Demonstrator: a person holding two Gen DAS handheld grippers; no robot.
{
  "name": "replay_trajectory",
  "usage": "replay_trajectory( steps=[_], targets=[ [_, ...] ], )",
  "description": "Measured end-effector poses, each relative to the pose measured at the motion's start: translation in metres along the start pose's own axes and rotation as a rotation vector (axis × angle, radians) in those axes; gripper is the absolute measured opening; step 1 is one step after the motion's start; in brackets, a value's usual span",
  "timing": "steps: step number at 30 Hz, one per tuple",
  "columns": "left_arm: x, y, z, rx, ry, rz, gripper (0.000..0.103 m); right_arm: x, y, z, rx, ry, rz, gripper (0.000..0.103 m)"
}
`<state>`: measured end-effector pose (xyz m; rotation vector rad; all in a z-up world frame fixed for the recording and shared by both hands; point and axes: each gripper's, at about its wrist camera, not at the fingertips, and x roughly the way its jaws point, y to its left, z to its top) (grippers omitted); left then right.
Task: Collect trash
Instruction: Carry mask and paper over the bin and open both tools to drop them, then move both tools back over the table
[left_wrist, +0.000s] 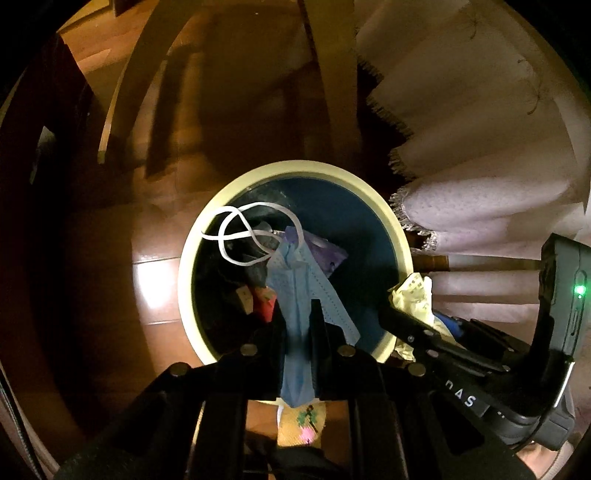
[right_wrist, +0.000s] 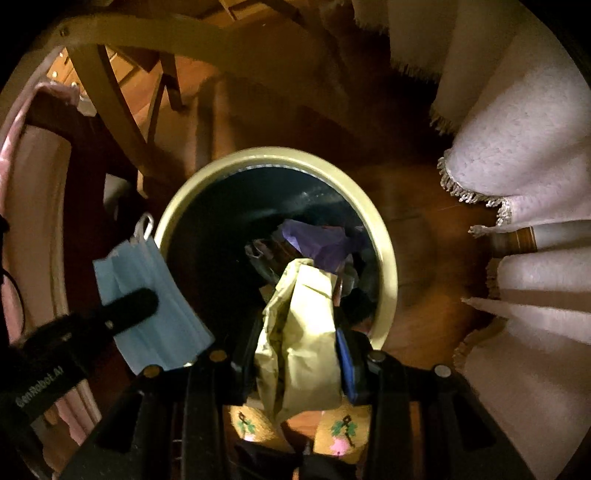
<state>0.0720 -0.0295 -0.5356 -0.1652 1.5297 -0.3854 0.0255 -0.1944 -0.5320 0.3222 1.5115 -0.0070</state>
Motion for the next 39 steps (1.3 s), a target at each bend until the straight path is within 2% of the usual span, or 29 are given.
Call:
replay_trajectory(
  steps=[2,5,6,7,9,16,19,23,27,33,39],
  targets=[
    [-0.001,-0.001,-0.001,0.009,-0.003,0.013,0.018,0.001,0.001,0.002,-0.028,0.007,0.003,0.038],
    [-0.005,0.000,-0.002,-0.004,0.001,0.013,0.048,0.002,0.005,0.004,-0.067,0.006,-0.009,0.040],
    [-0.008,0.000,-0.002,-0.014,0.001,0.017,0.067,0.002,0.006,0.004,-0.075,0.005,-0.008,0.045],
    [-0.012,0.001,-0.003,-0.024,-0.004,0.021,0.078,0.000,0.008,0.004,-0.086,0.004,-0.011,0.056],
    [-0.019,0.002,-0.003,-0.034,-0.017,0.025,0.079,-0.005,0.011,0.003,-0.095,-0.007,-0.009,0.066],
    [-0.070,0.006,-0.015,-0.072,-0.059,0.072,0.079,-0.045,0.010,-0.002,-0.030,-0.035,-0.012,0.066],
    [-0.112,0.003,-0.025,-0.096,-0.103,0.112,0.079,-0.077,0.010,-0.007,0.001,-0.061,-0.013,0.066],
    [-0.163,-0.007,-0.037,-0.086,-0.121,0.171,0.080,-0.125,0.019,-0.015,0.004,-0.083,-0.002,0.066],
    [-0.228,-0.023,-0.046,-0.073,-0.148,0.178,0.079,-0.178,0.034,-0.023,-0.009,-0.099,0.030,0.066],
    [-0.317,-0.040,-0.045,-0.117,-0.180,0.214,0.079,-0.264,0.060,-0.036,-0.063,-0.137,0.069,0.066],
    [-0.417,-0.065,-0.041,-0.129,-0.280,0.255,0.079,-0.351,0.080,-0.039,-0.151,-0.217,0.081,0.066]
  ],
)
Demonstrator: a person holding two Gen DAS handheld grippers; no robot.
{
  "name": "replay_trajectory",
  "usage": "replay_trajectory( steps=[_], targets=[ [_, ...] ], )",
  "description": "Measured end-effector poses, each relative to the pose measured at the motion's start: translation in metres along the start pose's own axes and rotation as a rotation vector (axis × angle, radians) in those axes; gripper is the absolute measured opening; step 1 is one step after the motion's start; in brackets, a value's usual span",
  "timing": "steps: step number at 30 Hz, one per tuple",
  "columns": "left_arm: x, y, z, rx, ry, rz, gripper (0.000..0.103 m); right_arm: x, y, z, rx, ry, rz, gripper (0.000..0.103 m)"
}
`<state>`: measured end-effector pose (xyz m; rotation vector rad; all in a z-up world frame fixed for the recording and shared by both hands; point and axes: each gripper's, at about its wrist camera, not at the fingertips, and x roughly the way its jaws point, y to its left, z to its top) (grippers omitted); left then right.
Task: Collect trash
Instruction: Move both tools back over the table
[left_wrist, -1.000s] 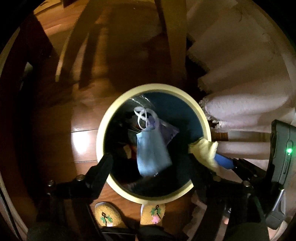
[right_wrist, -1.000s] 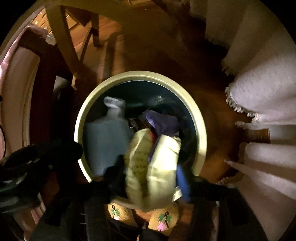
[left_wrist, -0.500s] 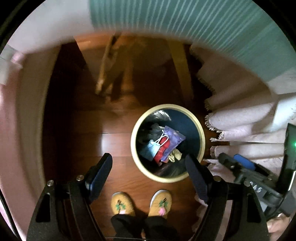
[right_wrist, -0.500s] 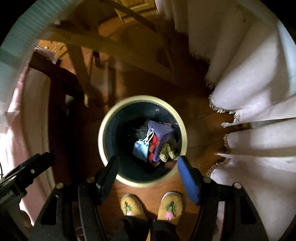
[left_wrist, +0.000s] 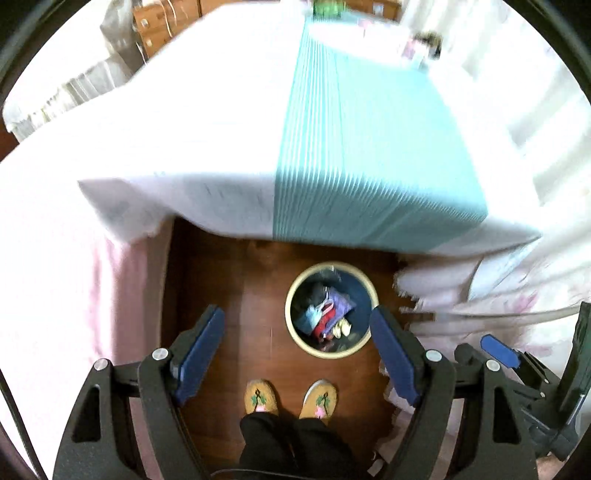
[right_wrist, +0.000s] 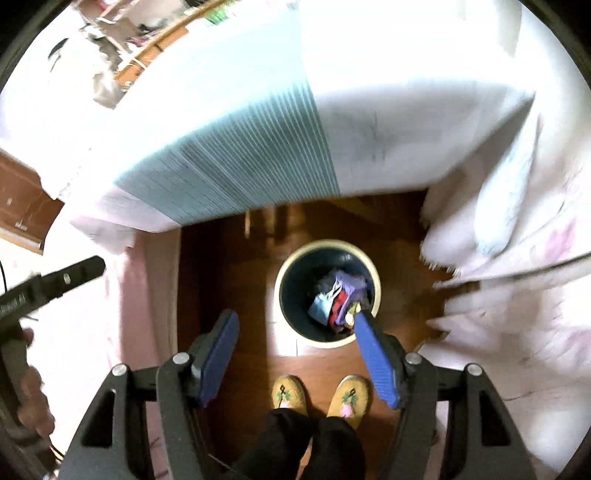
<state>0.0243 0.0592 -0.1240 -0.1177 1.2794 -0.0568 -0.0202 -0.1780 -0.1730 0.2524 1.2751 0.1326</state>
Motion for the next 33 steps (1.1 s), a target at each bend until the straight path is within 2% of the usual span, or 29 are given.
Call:
replay_trajectory(
  steps=[5,10,13,16,20,24,28,33],
  targets=[
    [-0.077,-0.011,0.021,0.019,-0.108,0.010,0.079,-0.066,0.014,0.024,-0.032,-0.084,0.025,0.066],
    [-0.142,-0.025,0.038,0.036,-0.241,0.015,0.079,-0.128,0.025,0.048,-0.062,-0.219,0.065,0.066],
    [-0.167,-0.030,0.050,0.039,-0.276,-0.027,0.079,-0.161,0.032,0.065,-0.092,-0.297,0.084,0.066],
    [-0.186,-0.038,0.062,0.046,-0.324,-0.027,0.079,-0.183,0.036,0.081,-0.129,-0.364,0.086,0.066],
    [-0.194,-0.051,0.075,0.068,-0.362,-0.008,0.079,-0.197,0.041,0.105,-0.163,-0.402,0.084,0.066],
    [-0.194,-0.060,0.095,0.110,-0.381,0.021,0.079,-0.196,0.049,0.137,-0.196,-0.422,0.044,0.066],
    [-0.179,-0.060,0.130,0.129,-0.377,0.036,0.079,-0.179,0.058,0.176,-0.217,-0.420,0.027,0.069],
    [-0.143,-0.051,0.184,0.157,-0.351,0.010,0.079,-0.145,0.069,0.229,-0.245,-0.399,-0.008,0.072]
  ],
)
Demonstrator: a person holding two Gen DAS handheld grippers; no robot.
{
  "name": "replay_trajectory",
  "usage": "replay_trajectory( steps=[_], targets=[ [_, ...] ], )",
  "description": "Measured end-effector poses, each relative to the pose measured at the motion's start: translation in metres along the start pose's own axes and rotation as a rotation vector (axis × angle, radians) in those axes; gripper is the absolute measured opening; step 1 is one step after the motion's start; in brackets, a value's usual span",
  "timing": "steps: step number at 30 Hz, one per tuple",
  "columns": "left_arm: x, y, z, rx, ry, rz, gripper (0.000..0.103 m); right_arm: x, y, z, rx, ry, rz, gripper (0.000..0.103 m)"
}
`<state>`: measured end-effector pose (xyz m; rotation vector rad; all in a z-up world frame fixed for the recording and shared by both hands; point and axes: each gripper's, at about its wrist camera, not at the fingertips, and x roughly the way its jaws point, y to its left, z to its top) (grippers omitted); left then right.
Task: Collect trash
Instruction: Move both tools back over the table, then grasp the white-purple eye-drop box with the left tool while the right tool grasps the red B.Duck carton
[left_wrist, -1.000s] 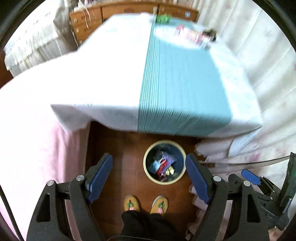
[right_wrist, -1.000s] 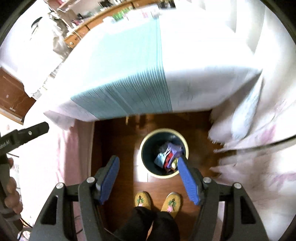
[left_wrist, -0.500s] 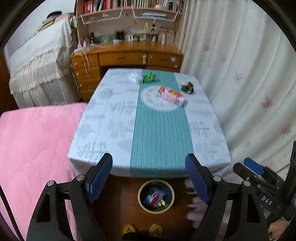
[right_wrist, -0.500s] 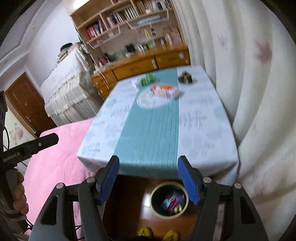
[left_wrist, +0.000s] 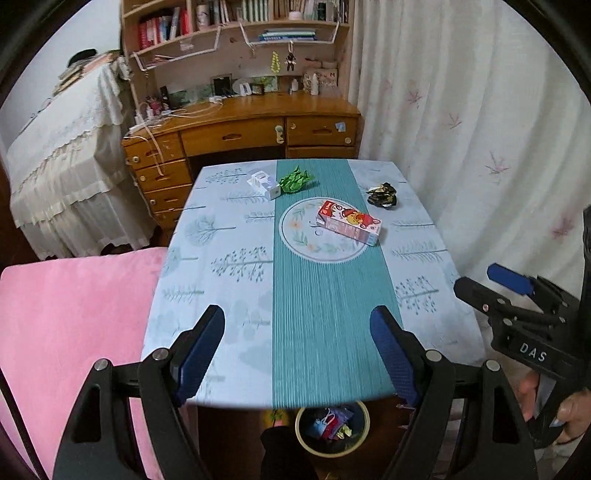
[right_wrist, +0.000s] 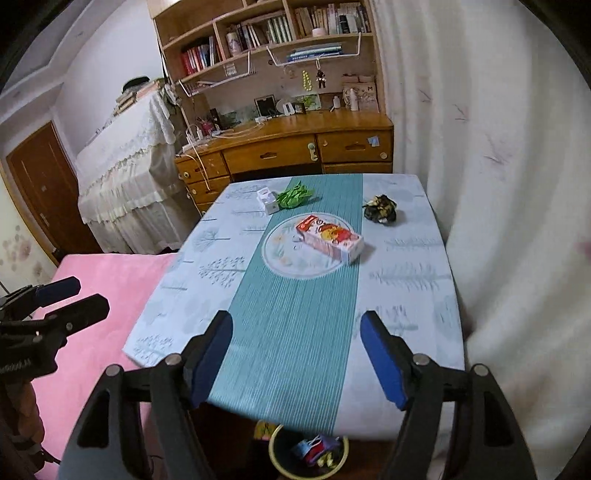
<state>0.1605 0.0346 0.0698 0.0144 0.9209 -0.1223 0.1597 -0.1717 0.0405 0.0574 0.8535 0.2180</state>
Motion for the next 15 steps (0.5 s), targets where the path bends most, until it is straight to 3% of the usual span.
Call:
replay_trajectory(
  steps=[10,15],
  targets=[
    [0.171,0.046,0.093,0.098,0.147,-0.086,0.079,0.176,-0.007,0.085,-0.090,0.162,-0.107,0.073],
    [0.256,0.070,0.133,0.139,0.232,-0.098,0.079,0.268,-0.011,0.105,-0.184,0.257,-0.142,0.073]
  ],
)
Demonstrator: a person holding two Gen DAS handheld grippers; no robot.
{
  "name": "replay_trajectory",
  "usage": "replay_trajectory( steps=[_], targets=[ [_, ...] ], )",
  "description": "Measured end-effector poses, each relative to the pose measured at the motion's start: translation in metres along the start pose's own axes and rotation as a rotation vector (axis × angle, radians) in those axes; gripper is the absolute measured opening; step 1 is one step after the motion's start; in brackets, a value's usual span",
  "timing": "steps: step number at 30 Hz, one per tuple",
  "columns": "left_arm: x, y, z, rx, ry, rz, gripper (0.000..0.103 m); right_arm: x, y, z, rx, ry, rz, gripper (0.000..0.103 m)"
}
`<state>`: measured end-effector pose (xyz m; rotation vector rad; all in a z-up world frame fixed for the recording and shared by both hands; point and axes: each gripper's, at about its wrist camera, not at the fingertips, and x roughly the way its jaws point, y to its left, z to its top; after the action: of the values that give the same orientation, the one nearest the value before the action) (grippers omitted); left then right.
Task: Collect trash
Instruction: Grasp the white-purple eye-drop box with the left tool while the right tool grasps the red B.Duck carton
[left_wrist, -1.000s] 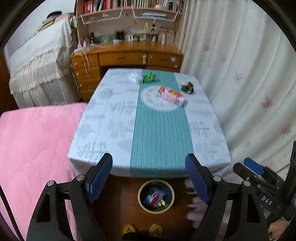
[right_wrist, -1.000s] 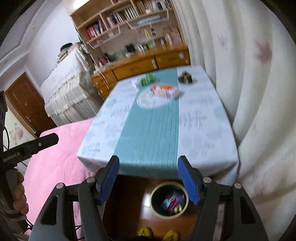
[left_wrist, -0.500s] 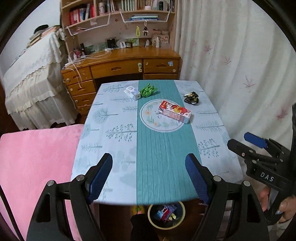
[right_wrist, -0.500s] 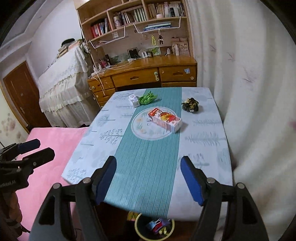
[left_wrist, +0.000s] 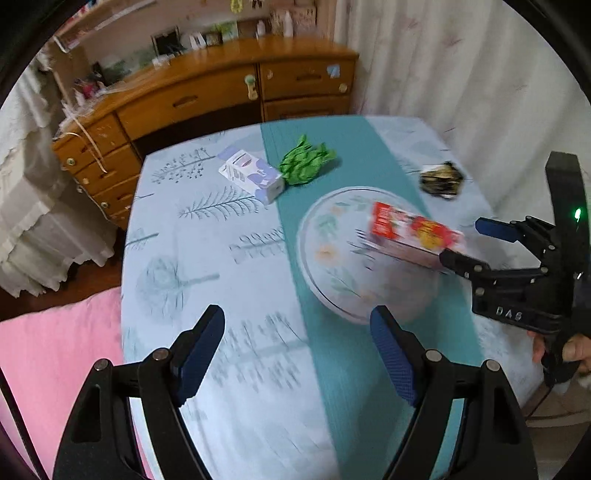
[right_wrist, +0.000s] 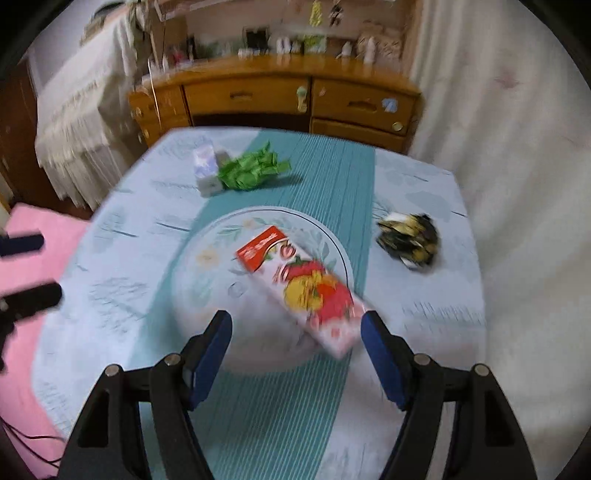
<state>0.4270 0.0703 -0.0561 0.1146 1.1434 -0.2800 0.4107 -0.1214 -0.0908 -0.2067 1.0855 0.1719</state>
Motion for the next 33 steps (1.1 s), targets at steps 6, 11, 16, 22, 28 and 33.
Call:
replay_trajectory(
  steps=[6,11,16,22,28,33],
  targets=[
    [0.054,0.037,0.044,-0.003,0.051,-0.039,0.079,0.068,0.008,0.015,-0.230,0.121,-0.040,0.073],
    [0.074,0.055,0.066,-0.031,0.066,-0.065,0.079,0.088,0.003,0.021,-0.267,0.183,-0.018,0.079],
    [0.094,0.067,0.098,-0.072,0.076,-0.075,0.079,0.098,-0.022,0.038,-0.060,0.238,0.052,0.055],
    [0.115,0.079,0.134,-0.174,0.080,-0.068,0.079,0.091,-0.032,0.052,0.102,0.171,0.052,0.054],
    [0.143,0.089,0.165,-0.284,0.088,-0.026,0.079,0.093,-0.044,0.070,0.235,0.115,-0.033,0.054],
    [0.167,0.092,0.176,-0.349,0.103,0.037,0.079,0.098,-0.052,0.081,0.350,0.094,-0.059,0.054]
  ],
)
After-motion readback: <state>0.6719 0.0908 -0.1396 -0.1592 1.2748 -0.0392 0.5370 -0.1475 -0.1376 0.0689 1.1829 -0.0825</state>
